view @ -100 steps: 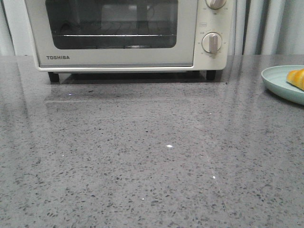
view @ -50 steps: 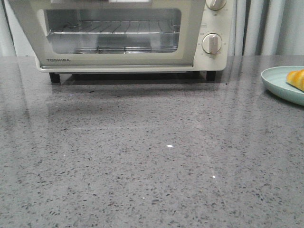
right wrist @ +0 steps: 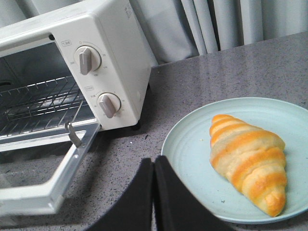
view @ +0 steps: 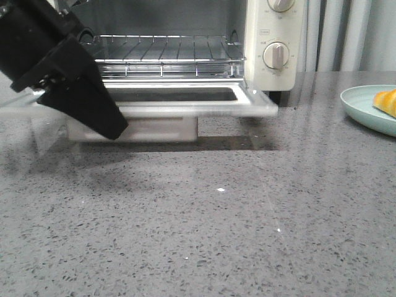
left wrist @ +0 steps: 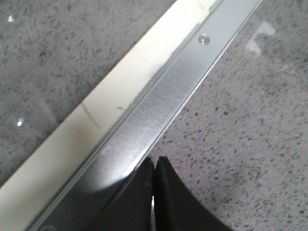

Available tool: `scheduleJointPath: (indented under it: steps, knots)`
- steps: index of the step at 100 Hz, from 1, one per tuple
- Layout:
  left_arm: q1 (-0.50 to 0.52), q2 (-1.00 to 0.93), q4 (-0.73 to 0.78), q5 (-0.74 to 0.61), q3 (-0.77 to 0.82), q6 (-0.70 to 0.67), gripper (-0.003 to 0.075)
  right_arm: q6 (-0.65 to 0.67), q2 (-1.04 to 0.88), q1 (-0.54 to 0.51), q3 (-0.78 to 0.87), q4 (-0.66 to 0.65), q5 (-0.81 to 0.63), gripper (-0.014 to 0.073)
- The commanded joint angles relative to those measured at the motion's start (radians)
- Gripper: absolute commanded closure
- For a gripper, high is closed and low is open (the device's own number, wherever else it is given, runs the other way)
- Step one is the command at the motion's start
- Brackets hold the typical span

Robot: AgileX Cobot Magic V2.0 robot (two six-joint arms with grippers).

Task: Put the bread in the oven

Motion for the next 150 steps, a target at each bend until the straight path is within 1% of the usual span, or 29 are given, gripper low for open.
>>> scheduleJointPath:
  steps: [1, 12, 20, 28, 35, 46, 60, 75, 85, 89, 93, 96, 108, 113, 131, 150]
  knots:
    - [0.015, -0.025, -0.029, -0.167, -0.032, -0.008, 0.0742, -0.003, 0.009, -0.003, -0.039, -0.006, -0.088, 0.0651]
    - [0.015, -0.025, -0.029, -0.117, -0.032, -0.008, 0.0742, -0.003, 0.009, -0.003, -0.047, -0.006, -0.085, 0.0651]
    - [0.015, -0.031, -0.033, -0.090, -0.032, -0.008, 0.0742, -0.003, 0.009, -0.003, -0.081, -0.011, -0.078, 0.0651]
    - [0.015, -0.070, -0.046, -0.093, -0.032, -0.008, 0.0742, -0.003, 0.009, -0.003, -0.129, -0.035, -0.068, 0.0651]
    - [0.015, -0.129, -0.057, -0.113, -0.032, -0.008, 0.0742, -0.003, 0.016, -0.003, -0.187, -0.067, -0.022, 0.0651]
    - [0.015, -0.252, -0.061, -0.130, -0.032, -0.008, 0.0742, -0.003, 0.049, -0.003, -0.285, -0.082, 0.087, 0.0651]
    - [0.015, -0.402, -0.061, -0.072, -0.032, -0.010, 0.0742, -0.003, 0.142, -0.003, -0.402, -0.091, 0.276, 0.0651]
    - [0.015, -0.549, -0.061, 0.004, -0.032, -0.061, 0.0742, -0.003, 0.307, -0.003, -0.521, -0.187, 0.501, 0.0650]
    - [0.015, -0.630, -0.061, 0.023, -0.032, -0.084, 0.0742, -0.003, 0.417, -0.003, -0.597, -0.237, 0.595, 0.0648]
    - [0.015, -0.658, -0.061, 0.025, -0.032, -0.086, 0.0742, -0.003, 0.468, -0.003, -0.626, -0.255, 0.623, 0.0635]
    - [0.015, -0.687, -0.061, 0.025, -0.032, -0.086, 0.0742, -0.003, 0.518, -0.003, -0.656, -0.261, 0.643, 0.0603]
    - [0.015, -0.703, -0.061, 0.025, -0.032, -0.086, 0.0742, -0.003, 0.551, -0.003, -0.677, -0.263, 0.663, 0.0571]
    - [0.015, -0.764, -0.061, 0.027, -0.032, -0.096, 0.0742, -0.003, 0.680, -0.003, -0.757, -0.263, 0.713, 0.0389]
    - [0.015, -0.782, -0.061, 0.029, -0.032, -0.120, 0.0742, -0.005, 0.726, -0.003, -0.786, -0.271, 0.734, 0.0352]
    - [0.015, -0.849, -0.057, 0.054, -0.032, -0.165, 0.0742, -0.005, 0.851, -0.015, -0.830, -0.289, 0.783, 0.0347]
    - [0.015, -0.927, -0.026, 0.055, -0.032, -0.200, 0.0742, -0.012, 0.908, -0.090, -0.830, -0.289, 0.818, 0.0347]
